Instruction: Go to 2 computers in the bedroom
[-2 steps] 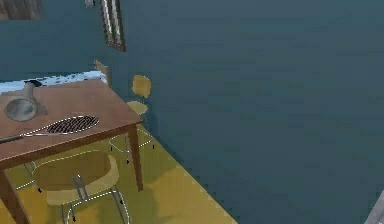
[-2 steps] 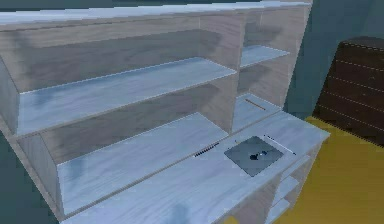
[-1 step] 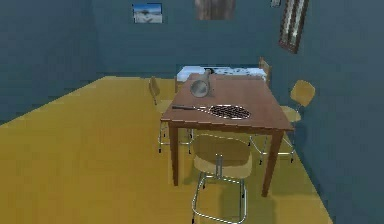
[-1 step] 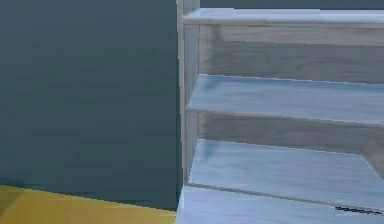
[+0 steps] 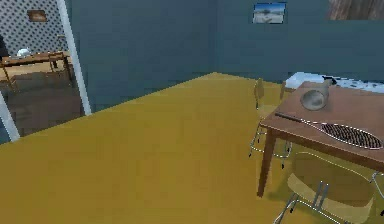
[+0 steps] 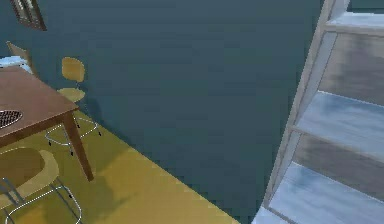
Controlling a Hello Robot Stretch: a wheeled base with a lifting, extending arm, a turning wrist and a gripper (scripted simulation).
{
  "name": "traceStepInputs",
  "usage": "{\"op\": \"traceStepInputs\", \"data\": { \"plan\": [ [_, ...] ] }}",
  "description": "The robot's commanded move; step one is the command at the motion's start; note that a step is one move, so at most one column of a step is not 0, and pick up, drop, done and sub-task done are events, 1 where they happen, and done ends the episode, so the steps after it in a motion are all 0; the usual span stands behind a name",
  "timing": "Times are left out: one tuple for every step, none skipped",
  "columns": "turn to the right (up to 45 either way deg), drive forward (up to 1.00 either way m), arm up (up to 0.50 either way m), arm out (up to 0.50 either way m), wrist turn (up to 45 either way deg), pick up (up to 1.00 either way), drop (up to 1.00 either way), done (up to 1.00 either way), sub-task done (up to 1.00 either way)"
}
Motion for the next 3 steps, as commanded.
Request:
{"op": "traceStepInputs", "data": {
  "plan": [
    [0.0,0.30,0.00,0.00,0.0,0.00,0.00,0.00,0.00],
    [-45.0,0.00,0.00,0.00,0.0,0.00,0.00,0.00,0.00],
    [-42.0,0.00,0.00,0.00,0.0,0.00,0.00,0.00,0.00]
  ]
}}
